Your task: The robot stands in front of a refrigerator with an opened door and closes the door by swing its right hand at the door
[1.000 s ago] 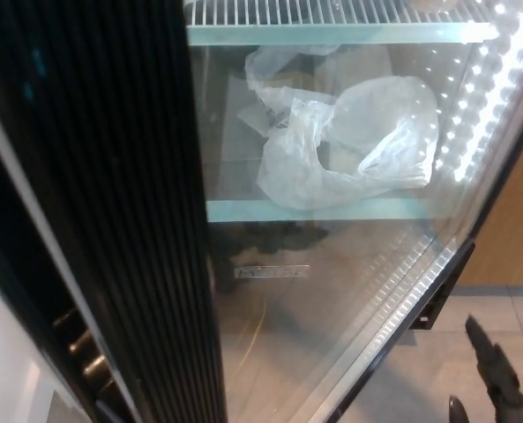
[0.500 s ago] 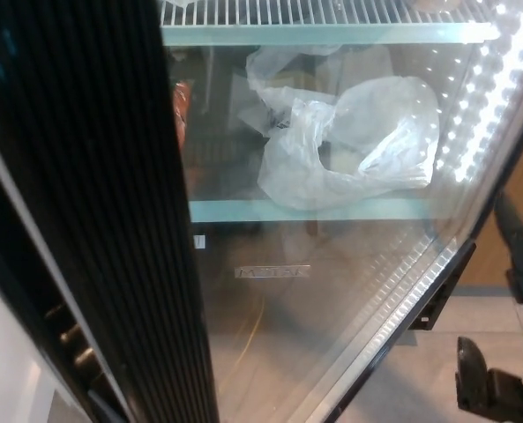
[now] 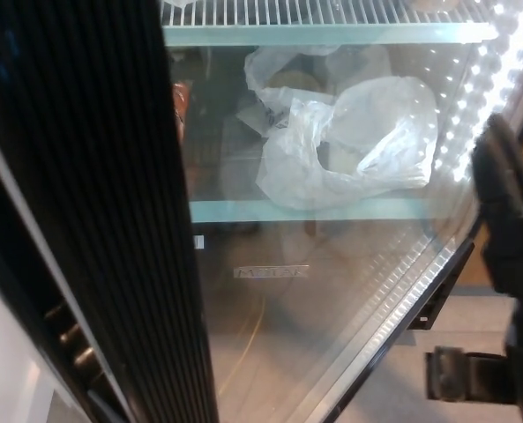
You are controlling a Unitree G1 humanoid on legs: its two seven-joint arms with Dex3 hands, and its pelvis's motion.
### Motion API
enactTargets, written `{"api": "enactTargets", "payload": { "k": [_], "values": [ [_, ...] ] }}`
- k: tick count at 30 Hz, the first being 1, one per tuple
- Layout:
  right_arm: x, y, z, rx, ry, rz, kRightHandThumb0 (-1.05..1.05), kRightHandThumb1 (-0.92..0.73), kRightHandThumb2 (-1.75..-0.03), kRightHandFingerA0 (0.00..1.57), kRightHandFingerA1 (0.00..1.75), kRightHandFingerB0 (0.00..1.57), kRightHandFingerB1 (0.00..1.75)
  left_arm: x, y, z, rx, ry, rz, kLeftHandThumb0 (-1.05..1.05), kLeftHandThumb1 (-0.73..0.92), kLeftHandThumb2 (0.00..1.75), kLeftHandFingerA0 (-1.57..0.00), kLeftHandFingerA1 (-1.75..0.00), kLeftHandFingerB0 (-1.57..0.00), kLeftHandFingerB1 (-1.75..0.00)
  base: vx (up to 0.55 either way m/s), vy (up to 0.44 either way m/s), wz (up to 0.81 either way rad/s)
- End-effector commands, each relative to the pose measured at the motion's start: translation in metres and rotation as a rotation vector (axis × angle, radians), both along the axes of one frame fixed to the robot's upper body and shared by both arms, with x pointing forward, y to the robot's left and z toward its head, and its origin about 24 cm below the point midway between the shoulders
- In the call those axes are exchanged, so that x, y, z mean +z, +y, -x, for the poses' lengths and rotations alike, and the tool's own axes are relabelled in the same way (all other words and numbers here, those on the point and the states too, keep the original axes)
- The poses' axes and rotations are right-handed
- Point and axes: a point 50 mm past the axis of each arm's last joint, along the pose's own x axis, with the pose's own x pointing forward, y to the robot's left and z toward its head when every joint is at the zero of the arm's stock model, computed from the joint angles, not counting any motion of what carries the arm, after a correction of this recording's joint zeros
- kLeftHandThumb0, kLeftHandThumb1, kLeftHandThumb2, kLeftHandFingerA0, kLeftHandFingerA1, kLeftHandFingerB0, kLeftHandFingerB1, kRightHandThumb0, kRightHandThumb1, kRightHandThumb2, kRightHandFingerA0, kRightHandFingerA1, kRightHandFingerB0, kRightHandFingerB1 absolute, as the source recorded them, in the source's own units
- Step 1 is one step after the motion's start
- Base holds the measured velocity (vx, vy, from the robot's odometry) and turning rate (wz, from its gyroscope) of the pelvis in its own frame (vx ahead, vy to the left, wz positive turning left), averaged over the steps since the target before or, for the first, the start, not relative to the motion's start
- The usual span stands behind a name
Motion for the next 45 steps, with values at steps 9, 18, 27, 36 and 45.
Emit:
{"api": "enactTargets", "payload": {
  "k": [9,18,27,36,45],
  "values": [
    [-0.002,0.056,-0.024,0.006,-0.156,0.321,-1.01,-0.92,-1.19,0.0,0.05,0.0,0.03,0.002,0.005,0.004,-0.007,0.003,0.003,-0.56,0.92,0.68,-0.26,-0.34,-0.19,-0.32,0.0,0.0,0.0],
    [-0.017,0.087,-0.052,-0.001,-0.094,0.477,-0.97,-0.92,-1.2,0.0,0.04,0.0,0.03,0.003,0.004,0.003,-0.026,-0.001,-0.001,-0.56,0.92,0.68,-0.27,-0.35,-0.22,-0.33,0.0,0.0,0.0],
    [-0.031,0.104,-0.079,-0.018,-0.032,0.563,-0.96,-0.92,-1.21,0.0,0.05,0.0,0.04,0.002,0.005,0.003,-0.016,0.008,0.007,-0.57,0.92,0.68,-0.25,-0.34,-0.19,-0.32,0.0,0.0,0.0],
    [-0.04,0.115,-0.135,-0.14,0.07,0.717,-0.91,-0.91,-1.24,0.0,0.09,0.0,0.07,0.003,0.005,0.003,-0.014,0.003,0.006,-0.58,0.92,0.68,-0.26,-0.35,-0.2,-0.32,0.0,0.0,0.0],
    [-0.029,0.095,-0.209,-0.389,0.293,0.889,-0.9,-0.91,-1.2,0.0,0.08,0.0,0.06,0.001,0.0,-0.001,-0.021,0.003,0.018,-0.58,0.92,0.68,-0.26,-0.35,-0.19,-0.31,0.0,0.0,0.0]
  ]
}}
